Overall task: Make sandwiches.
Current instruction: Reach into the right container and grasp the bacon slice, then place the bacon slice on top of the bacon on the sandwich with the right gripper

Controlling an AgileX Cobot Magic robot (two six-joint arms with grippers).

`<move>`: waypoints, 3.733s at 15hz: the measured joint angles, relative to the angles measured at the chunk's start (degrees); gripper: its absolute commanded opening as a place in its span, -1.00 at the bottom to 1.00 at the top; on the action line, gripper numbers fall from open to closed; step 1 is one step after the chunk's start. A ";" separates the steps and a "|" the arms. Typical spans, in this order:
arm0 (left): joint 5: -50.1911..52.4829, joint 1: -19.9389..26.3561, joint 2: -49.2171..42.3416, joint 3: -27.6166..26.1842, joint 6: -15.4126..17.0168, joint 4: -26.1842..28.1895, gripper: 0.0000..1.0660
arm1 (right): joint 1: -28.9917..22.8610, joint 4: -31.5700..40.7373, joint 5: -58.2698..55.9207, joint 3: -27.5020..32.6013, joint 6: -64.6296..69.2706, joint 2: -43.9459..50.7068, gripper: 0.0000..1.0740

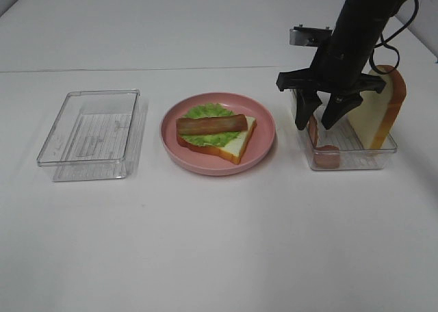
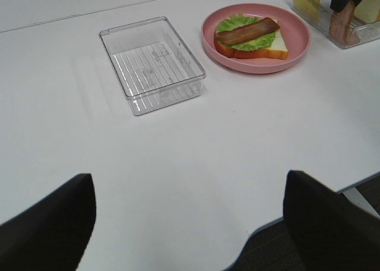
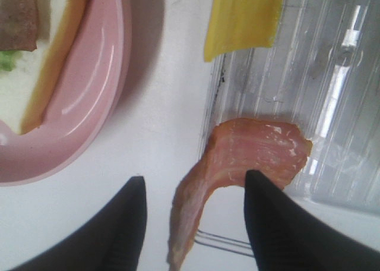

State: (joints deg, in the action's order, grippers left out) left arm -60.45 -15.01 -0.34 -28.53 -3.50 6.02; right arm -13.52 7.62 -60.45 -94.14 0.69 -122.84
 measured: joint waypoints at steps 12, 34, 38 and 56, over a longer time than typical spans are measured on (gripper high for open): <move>0.06 0.00 0.00 0.00 0.00 0.00 0.53 | 0.00 -0.86 -3.09 -1.55 -0.06 -0.74 -1.00; 0.11 0.00 0.00 0.00 0.00 0.00 0.53 | 0.00 62.05 1.83 -8.82 -26.70 -9.45 -1.00; 0.11 0.00 0.00 0.00 0.00 0.00 0.53 | 0.00 61.94 3.27 -8.59 -24.98 -12.89 -1.00; 0.11 0.00 0.00 0.00 0.00 0.00 0.53 | 0.00 35.98 5.39 -8.65 -10.60 -10.60 -0.01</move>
State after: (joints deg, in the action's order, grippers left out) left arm -60.33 -15.01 -0.34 -28.53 -3.50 6.02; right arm -13.52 43.60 -55.06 -102.79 -9.91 -133.44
